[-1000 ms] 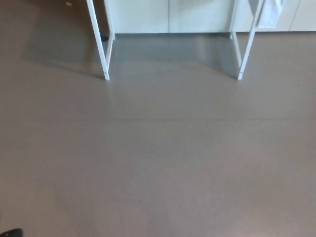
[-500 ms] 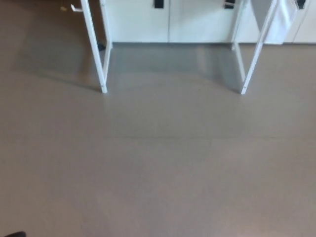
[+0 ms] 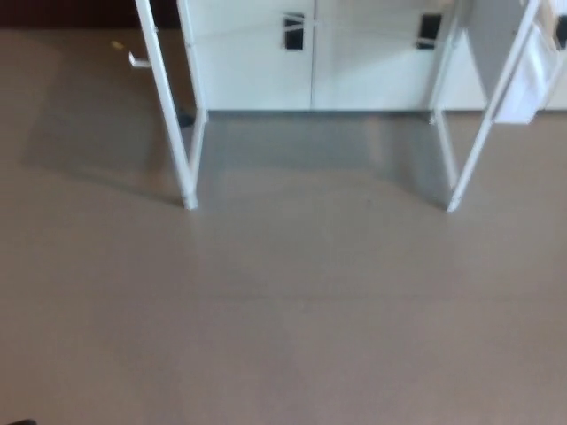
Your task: The robot walk towards a table in front and then pushes a layer of a file tray back to its original position using its right hand
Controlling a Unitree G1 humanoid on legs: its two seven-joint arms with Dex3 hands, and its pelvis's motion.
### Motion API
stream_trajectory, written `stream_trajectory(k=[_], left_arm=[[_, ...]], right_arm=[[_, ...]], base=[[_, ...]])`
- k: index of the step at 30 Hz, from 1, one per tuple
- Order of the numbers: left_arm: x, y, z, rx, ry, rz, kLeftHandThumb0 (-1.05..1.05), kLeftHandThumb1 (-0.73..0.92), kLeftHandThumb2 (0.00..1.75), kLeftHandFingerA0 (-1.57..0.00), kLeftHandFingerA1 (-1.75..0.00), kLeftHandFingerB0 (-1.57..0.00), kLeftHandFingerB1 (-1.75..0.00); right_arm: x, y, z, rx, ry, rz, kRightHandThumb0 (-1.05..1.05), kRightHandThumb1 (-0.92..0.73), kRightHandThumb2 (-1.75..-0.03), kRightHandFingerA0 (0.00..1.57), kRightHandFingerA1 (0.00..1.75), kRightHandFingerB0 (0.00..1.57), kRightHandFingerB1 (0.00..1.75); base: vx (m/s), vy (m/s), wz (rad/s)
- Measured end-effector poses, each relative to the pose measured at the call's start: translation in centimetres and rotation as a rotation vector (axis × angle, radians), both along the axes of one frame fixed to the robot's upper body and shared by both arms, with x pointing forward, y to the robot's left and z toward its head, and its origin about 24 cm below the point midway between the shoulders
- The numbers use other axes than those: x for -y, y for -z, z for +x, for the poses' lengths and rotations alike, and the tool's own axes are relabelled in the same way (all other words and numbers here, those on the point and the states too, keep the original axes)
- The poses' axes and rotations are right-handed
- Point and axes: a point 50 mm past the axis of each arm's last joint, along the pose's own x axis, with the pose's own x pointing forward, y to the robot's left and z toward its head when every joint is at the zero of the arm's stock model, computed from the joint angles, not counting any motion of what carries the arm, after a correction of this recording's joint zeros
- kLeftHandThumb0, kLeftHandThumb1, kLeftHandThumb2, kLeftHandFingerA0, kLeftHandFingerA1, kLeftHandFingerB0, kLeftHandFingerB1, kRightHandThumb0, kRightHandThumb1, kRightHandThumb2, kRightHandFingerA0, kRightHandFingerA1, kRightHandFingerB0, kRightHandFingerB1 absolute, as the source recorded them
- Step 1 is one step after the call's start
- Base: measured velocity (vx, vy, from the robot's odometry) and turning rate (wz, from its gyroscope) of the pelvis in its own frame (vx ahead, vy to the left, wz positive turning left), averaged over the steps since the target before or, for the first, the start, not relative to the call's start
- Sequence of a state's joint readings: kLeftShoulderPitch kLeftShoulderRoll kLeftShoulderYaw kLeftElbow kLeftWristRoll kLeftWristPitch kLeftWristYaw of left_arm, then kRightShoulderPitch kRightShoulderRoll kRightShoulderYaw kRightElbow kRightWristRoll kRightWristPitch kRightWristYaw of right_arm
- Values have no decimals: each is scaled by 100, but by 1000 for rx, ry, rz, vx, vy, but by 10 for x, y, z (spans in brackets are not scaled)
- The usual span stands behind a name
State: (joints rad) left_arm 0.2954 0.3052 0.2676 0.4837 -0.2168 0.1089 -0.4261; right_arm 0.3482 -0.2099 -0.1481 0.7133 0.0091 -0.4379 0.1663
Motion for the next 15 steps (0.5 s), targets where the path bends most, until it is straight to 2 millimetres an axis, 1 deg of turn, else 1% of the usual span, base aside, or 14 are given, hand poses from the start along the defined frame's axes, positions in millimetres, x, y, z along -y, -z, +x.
stream_trajectory(k=[1,2,3,4,5,6,7,8,9,10,11,13,14,15], left_arm=[[0,0,0,0,1,0,-22,59,57,-37,-41,-32,-37],[0,0,0,-2,1,-1,-22,58,57,-37,-41,-32,-37],[0,1,-2,-7,1,-1,-22,58,57,-37,-41,-32,-37],[0,1,-3,-10,0,-1,-22,58,57,-37,-41,-32,-37],[0,2,-5,-14,0,-2,-23,59,57,-36,-41,-32,-37],[0,2,-5,-16,0,-2,-23,59,57,-36,-41,-32,-37],[1,2,-5,-17,2,-2,-19,42,85,-24,-53,-21,-50],[1,2,-5,-18,3,-3,-28,59,63,-30,-42,-29,-39],[1,2,-5,-18,4,-4,-28,59,63,-30,-42,-29,-39],[1,2,-5,-18,6,-6,-27,59,62,-30,-42,-29,-39],[1,2,-6,-19,8,-7,-27,60,62,-30,-41,-29,-38],[3,3,-4,-17,11,-13,-26,61,62,-30,-41,-28,-38],[2,1,-2,-10,15,-9,-27,62,63,-28,-40,-26,-37],[0,-1,1,-4,16,-1,-27,62,63,-28,-40,-26,-37]], right_arm=[[1,0,0,1,-1,-4,2,-70,-101,47,65,18,50],[0,0,0,1,-2,-6,2,-87,-65,50,56,26,42],[0,0,0,1,-4,-6,2,-70,-102,48,66,18,51],[0,0,-1,-1,-4,-6,2,-70,-102,48,66,18,51],[0,1,-2,-4,-2,-5,3,-87,-65,50,57,26,42],[0,1,-3,-6,-1,-5,3,-87,-65,50,57,26,42],[1,2,-4,-9,2,-5,3,-87,-65,49,54,26,42],[1,2,-5,-12,4,-5,4,-70,-100,46,65,18,50],[1,2,-6,-12,4,-6,4,-70,-100,46,65,18,50],[1,3,-7,-14,6,-7,5,-87,-65,50,55,27,42],[1,3,-8,-16,8,-8,5,-87,-65,50,55,27,42],[0,3,-9,-14,10,-8,4,-87,-65,50,56,27,42],[0,3,-8,-12,8,-8,2,-70,-101,47,65,18,51],[-3,2,-3,3,-1,-5,2,-70,-101,47,65,18,51]], base=[[191,-169,0],[270,-101,1],[233,-87,2],[263,-54,-1],[252,-23,-5],[240,5,-9],[261,61,-14],[253,101,-18],[250,138,-20],[313,156,-23],[397,198,-14],[435,240,5],[432,242,-69],[433,249,-20]])
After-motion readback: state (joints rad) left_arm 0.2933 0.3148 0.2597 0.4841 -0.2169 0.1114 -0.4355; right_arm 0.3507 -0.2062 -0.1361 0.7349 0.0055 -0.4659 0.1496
